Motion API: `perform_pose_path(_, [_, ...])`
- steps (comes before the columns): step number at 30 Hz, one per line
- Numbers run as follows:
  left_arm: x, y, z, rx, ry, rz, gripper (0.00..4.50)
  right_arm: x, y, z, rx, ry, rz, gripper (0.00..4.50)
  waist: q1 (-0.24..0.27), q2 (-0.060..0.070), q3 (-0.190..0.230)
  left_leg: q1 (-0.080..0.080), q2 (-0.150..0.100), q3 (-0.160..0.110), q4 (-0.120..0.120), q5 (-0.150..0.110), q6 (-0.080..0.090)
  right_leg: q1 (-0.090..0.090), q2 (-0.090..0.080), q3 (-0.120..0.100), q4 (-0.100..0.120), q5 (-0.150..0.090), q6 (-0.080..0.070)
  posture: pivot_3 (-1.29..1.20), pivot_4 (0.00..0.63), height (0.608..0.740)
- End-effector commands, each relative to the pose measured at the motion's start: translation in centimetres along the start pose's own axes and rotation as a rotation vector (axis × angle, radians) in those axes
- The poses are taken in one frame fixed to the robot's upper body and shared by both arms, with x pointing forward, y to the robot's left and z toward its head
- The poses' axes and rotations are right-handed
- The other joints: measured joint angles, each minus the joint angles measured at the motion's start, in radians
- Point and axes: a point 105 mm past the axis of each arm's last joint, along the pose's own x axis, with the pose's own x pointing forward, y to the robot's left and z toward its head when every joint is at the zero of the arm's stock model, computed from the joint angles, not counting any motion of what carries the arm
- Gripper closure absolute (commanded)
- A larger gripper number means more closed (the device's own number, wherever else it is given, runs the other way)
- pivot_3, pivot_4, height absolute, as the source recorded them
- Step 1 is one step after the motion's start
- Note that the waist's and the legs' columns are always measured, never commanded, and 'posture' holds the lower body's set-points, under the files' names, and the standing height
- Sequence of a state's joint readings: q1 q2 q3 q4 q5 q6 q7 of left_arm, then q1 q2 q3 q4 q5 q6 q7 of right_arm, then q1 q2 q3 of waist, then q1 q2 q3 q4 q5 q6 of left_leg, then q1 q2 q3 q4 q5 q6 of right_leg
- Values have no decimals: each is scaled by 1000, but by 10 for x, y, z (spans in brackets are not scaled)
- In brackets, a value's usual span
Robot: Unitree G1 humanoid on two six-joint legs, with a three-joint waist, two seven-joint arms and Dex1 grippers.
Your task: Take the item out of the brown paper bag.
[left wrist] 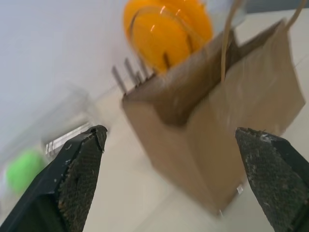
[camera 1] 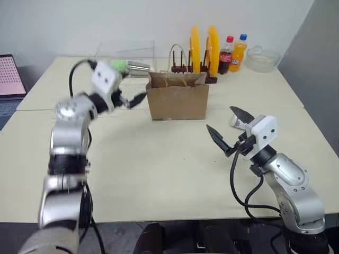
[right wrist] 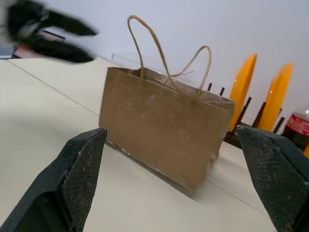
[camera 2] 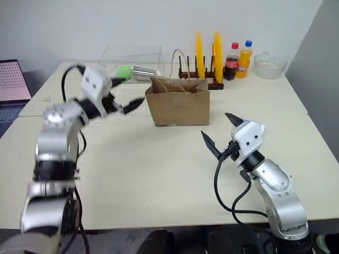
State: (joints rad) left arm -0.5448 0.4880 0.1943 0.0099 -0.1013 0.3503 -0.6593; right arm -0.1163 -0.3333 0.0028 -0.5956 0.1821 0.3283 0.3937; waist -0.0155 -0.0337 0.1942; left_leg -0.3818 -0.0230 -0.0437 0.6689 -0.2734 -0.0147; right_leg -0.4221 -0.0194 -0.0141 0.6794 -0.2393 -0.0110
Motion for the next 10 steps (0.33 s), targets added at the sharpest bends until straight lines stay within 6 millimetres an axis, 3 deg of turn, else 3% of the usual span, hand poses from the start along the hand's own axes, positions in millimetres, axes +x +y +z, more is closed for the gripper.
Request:
perform_pose_path(1, [-29,-4,17,2,-101,193,17,-11,1,-7,-3,12,-23,0,9,-1,-1,0,0,0,1,0,0,1,0,0,0,0,0,0,150,740])
perform_pose_path(5, [-64,-45,-29,-88,12,225,17,-22,-5,-19,6,18,-85,0,13,-1,-2,3,0,2,-1,0,0,2,0,1,-1,0,0,0,150,740])
perform_pose_path(10, [-69,-63,-37,-100,6,191,17,-21,-7,-24,18,16,-102,0,16,-1,-2,4,0,-1,-1,0,1,3,1,-1,0,-3,5,0,150,740])
